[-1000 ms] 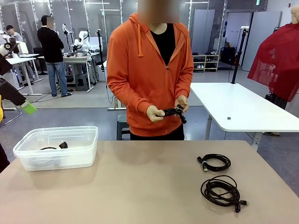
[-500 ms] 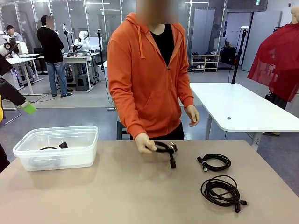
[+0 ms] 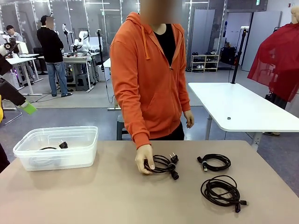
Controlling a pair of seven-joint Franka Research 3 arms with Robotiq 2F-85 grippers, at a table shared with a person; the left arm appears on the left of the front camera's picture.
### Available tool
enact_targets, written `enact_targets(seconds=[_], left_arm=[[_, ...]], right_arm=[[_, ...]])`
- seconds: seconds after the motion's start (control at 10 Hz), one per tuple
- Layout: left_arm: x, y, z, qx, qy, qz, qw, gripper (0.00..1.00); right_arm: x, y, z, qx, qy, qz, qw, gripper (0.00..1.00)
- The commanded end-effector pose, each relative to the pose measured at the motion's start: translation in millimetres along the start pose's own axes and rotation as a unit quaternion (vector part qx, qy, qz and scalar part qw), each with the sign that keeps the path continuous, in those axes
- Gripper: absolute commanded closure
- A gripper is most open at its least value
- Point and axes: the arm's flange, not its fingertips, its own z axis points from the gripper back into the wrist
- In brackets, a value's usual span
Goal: Organize and store the cables.
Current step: Place the Power Cable into the Organizing box.
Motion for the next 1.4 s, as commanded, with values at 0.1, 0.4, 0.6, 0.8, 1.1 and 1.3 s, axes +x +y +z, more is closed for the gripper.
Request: enact_targets(seconds=[0.1,0.4,0.6,0.8,1.1,1.3], left_arm=[[-2.8,-2.6,0.3,-0.001,-0.001,0.003,1.000,0.00],[-2.8,-2.6,0.3,-0.001,-0.001,0.003,1.000,0.00],[-2.8,-2.6,0.3,-0.001,-0.001,0.003,1.000,0.00],[-2.8,-2.6,0.3,-0.001,-0.001,0.003,1.000,0.00],[-2.8,-2.6,0.3,-0.001,-0.001,0.003,1.000,0.00],[-2.8,-2.6,0.3,-0.001,-0.001,0.003,1.000,0.00]], right_arm=[[-0.4,0.8,-0.1,0.001,-0.003,0.002,1.000,0.00],[-0.4,0.8,-0.1,0.001,-0.003,0.002,1.000,0.00],[-0.4,0.8,-0.1,0.001,-0.003,0.002,1.000,0.00],[-0.4,0.8,-0.1,0.001,-0.003,0.002,1.000,0.00],[-0.4,0.8,-0.1,0.001,-0.003,0.002,1.000,0.00],[-0.4,0.8,-0.1,0.001,-0.003,0.002,1.000,0.00]])
